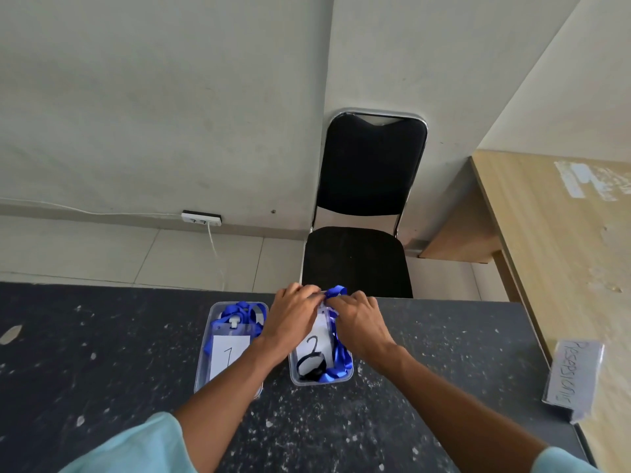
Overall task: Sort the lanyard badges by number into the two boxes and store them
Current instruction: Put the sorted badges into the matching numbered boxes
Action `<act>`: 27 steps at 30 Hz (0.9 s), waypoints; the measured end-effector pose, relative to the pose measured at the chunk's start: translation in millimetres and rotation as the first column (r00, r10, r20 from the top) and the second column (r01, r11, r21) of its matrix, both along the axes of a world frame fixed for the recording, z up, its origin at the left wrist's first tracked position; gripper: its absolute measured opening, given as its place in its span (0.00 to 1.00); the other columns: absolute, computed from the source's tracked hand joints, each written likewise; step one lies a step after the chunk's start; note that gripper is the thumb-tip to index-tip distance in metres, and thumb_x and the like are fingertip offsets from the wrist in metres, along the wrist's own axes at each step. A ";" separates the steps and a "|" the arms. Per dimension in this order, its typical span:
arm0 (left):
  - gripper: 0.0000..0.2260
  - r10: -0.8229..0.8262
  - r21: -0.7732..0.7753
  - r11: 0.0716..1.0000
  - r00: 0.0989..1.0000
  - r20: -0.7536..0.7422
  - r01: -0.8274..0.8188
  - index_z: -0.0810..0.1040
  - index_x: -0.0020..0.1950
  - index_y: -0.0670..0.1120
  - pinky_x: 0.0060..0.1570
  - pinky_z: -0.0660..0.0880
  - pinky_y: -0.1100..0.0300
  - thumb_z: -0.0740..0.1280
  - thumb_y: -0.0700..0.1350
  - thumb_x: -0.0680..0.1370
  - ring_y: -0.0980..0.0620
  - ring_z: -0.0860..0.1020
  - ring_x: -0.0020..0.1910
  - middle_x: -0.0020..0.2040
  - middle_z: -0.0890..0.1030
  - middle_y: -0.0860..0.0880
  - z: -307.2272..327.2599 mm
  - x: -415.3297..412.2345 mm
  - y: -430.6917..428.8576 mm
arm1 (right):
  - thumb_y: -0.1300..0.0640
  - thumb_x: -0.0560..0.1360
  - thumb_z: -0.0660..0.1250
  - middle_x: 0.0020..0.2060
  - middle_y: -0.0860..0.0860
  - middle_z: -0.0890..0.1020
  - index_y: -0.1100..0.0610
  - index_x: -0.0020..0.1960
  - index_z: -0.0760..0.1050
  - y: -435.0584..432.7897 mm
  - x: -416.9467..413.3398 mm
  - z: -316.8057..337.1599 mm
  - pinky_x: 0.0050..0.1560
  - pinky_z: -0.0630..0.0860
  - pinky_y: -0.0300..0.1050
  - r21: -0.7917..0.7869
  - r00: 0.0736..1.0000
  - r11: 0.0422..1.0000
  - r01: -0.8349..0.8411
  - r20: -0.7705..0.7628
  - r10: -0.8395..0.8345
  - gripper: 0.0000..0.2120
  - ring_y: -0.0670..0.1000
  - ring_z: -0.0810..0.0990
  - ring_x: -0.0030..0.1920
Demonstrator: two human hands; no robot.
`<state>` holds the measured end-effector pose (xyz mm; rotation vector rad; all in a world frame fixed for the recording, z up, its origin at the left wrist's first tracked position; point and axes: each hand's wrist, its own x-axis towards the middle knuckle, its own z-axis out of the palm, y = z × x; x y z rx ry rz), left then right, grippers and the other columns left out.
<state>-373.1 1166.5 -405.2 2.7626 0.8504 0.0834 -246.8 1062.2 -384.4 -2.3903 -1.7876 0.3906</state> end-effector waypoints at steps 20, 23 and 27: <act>0.21 0.195 -0.130 0.974 0.980 0.051 -0.187 0.69 0.73 0.50 0.63 0.71 0.57 0.65 0.53 0.81 0.48 0.68 0.66 0.67 0.69 0.45 -1.8 -37.0 -14.1 | 0.63 0.77 0.57 0.60 0.52 0.72 0.56 0.60 0.76 16.9 -17.9 -15.1 0.59 0.65 0.47 -0.073 0.987 0.985 0.159 0.036 -0.157 0.15 0.53 0.65 0.58; 0.22 0.252 -0.159 0.958 0.965 0.071 -0.239 0.70 0.72 0.50 0.55 0.74 0.61 0.66 0.55 0.80 0.51 0.70 0.60 0.60 0.70 0.47 -1.0 -40.6 -20.3 | 0.64 0.78 0.57 0.60 0.50 0.76 0.55 0.65 0.73 9.5 -13.4 -9.7 0.61 0.71 0.46 0.003 0.938 0.963 0.269 -0.229 -0.262 0.17 0.51 0.68 0.58; 0.15 0.280 -0.156 0.952 0.956 0.084 -0.265 0.73 0.67 0.49 0.49 0.76 0.61 0.63 0.53 0.82 0.53 0.72 0.56 0.58 0.72 0.50 0.9 -42.1 -29.5 | 0.66 0.77 0.57 0.62 0.49 0.76 0.55 0.67 0.73 -13.2 -9.7 -7.6 0.62 0.74 0.48 0.150 0.918 0.929 0.338 -0.268 -0.291 0.20 0.51 0.71 0.59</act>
